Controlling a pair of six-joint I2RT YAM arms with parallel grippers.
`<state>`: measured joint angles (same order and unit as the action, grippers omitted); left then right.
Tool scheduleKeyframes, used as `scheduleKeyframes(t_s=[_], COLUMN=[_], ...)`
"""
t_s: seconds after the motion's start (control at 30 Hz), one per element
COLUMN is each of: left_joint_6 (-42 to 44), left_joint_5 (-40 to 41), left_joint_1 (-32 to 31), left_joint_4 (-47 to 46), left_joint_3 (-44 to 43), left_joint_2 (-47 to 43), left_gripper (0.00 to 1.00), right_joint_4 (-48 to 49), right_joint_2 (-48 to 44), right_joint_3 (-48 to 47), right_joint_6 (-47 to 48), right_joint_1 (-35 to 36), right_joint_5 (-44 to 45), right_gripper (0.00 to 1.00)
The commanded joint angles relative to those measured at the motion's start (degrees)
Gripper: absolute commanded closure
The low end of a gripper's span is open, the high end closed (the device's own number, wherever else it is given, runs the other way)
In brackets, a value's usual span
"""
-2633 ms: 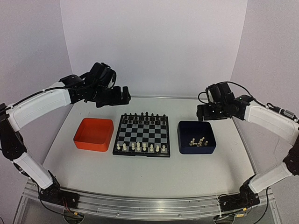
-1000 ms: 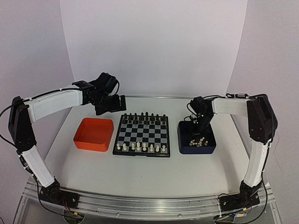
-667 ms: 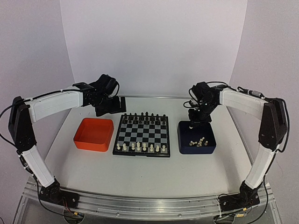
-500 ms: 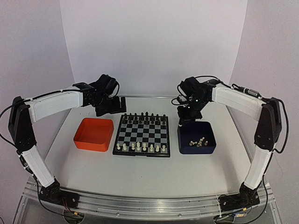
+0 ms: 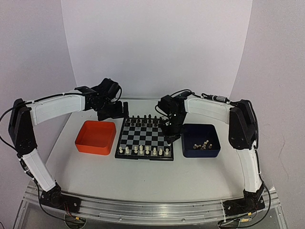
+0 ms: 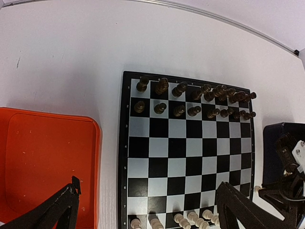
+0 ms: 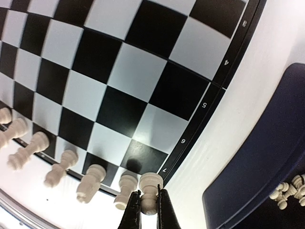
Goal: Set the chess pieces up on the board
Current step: Place the chess piece on the chessboard.
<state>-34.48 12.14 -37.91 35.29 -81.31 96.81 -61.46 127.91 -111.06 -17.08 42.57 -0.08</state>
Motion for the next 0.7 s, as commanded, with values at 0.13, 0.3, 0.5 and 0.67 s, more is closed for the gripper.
scheduleKeyframes(t_s=[0.13,0.3,0.5,0.67], left_joint_6=[1.0,1.3,1.4,1.4], left_joint_5=[-0.2,-0.2,-0.1,0.0], left_joint_1=[0.4,0.4,0.4,0.4], left_joint_4=[-1.3,-1.4,-1.5,-1.4], left_joint_3=[0.8,1.3,1.8,2.2], left_joint_2=[-2.1,-2.6,-3.4,-3.9], left_gripper=[0.00,0.00,0.00,0.00], right_joint_4=[-2.6,-2.5,-2.5,-2.6], right_joint_2=[2.8,4.2,5.3,6.2], right_joint_3=[-3.8,-4.5,-4.7,-4.8], right_joint_6=[-1.3,-1.7,-1.9,-2.3], right_joint_1=[0.6,0.7,1.1,1.0], right_joint_5=[-0.7,-1.7,-1.6,-1.1], right_gripper=[1.00,0.99,0.98,0.97])
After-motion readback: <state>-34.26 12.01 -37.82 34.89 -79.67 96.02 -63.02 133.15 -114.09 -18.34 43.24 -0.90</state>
